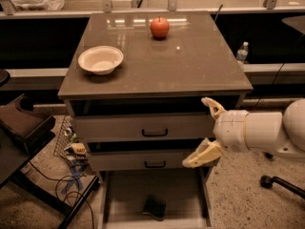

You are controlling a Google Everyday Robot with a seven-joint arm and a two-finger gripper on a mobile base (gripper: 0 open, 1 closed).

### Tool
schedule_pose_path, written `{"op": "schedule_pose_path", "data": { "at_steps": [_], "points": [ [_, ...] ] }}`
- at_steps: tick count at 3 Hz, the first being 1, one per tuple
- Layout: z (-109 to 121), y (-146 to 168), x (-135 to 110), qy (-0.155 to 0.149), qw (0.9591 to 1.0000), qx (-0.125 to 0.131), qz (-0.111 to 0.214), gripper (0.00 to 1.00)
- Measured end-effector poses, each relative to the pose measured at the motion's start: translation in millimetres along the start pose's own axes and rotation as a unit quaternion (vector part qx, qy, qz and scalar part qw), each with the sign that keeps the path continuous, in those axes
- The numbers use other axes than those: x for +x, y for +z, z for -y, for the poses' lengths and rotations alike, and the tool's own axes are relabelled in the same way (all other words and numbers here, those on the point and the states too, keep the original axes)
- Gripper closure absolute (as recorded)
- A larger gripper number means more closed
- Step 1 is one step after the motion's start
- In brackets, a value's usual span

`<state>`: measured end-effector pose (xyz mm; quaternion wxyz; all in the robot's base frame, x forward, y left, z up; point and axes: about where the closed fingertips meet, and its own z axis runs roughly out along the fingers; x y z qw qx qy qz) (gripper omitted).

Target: Pick sponge from bottom drawer and place on counter

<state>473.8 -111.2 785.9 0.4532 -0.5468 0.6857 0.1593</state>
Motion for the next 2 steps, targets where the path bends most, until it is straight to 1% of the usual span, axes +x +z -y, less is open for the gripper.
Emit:
{"op": "schedule_pose_path", "data": {
  "at_steps": [1,2],
  "points": [
    [18.9,3.5,-0.2,-0.012,0.9993,0.037,0.000,0.00],
    [18.9,3.5,-0.2,-0.012,0.9993,0.037,0.000,0.00]
  ]
}}
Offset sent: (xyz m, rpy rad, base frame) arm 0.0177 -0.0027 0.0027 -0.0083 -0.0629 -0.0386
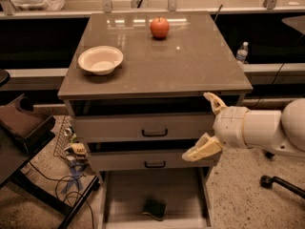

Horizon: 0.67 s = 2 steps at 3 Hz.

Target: Pick sponge from bottom drawer and place on counter

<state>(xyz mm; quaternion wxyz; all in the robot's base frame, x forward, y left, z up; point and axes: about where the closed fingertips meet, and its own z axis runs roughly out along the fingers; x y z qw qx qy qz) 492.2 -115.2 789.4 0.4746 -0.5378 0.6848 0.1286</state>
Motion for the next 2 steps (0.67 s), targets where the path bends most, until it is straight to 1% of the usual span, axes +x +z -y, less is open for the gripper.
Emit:
{"op": "schedule_pose_path", "data": {
  "at_steps": [1,2],
  "points": [
    [-11,16,17,0.008,0.9997,0.005,-0.023,0.00],
    [-41,46,56,0.034,0.9987,0.014,-0.035,0.00]
  ]
}}
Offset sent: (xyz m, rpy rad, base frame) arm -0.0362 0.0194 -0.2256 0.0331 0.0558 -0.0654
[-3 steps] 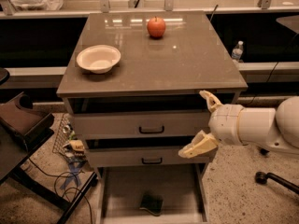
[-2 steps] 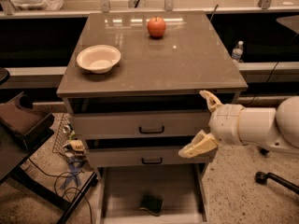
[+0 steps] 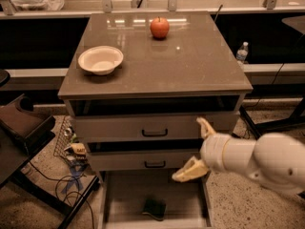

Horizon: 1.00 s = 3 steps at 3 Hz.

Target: Pick sponge from bottom drawer and place on counter

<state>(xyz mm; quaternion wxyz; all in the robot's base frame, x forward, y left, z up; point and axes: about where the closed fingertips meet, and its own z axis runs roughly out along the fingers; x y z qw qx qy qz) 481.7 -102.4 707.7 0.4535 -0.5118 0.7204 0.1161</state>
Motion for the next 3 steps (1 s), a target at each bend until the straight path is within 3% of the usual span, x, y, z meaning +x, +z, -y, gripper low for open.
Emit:
{"op": "schedule_pose_path", "data": {
  "at_steps": [1,3],
  "points": [
    [-48,56,74,-0.014,0.9997,-0.013,0.018,0.00],
    [-105,139,159,-0.015,0.9978,-0.058,0.029,0.00]
  ]
}}
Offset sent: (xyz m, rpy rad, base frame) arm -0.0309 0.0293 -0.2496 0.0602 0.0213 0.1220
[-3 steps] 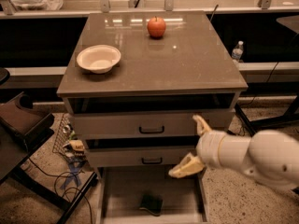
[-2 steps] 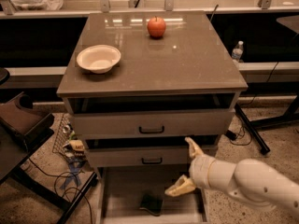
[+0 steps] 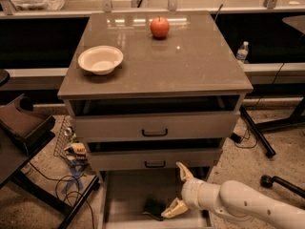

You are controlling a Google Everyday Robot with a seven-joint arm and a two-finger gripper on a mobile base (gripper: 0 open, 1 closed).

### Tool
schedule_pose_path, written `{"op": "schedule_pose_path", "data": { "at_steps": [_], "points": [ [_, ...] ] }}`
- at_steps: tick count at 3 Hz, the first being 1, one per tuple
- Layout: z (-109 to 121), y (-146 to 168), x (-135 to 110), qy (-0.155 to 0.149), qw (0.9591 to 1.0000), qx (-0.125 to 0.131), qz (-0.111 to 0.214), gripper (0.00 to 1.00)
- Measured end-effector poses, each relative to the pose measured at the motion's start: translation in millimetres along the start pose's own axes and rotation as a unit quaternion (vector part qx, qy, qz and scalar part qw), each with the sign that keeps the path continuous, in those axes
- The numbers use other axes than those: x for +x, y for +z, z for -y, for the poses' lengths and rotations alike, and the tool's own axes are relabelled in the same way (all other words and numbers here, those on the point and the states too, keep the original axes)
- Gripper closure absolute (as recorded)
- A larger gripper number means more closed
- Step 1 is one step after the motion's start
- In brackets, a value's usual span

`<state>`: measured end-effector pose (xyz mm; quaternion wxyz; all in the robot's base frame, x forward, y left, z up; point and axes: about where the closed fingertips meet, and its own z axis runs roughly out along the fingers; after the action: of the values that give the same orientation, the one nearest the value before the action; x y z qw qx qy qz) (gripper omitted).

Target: Pick sponge from bottom drawer and place on counter

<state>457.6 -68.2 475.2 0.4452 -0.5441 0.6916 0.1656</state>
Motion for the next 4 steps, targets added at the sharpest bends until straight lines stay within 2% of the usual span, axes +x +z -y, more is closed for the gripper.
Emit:
{"op": "schedule_pose_path", "data": {
  "at_steps": [1,2,3,4],
  "points": [
    [-23,40,31,0.000,0.9995,-0.029,-0.015,0.00],
    [-24,44,33,0.001,0.9994,-0.030,-0.016,0.00],
    [-43,104,63,0.015,0.9977,-0.054,-0.036,0.00],
    [-45,156,91,0.028,0.9964,-0.065,-0.045,0.00]
  ]
}}
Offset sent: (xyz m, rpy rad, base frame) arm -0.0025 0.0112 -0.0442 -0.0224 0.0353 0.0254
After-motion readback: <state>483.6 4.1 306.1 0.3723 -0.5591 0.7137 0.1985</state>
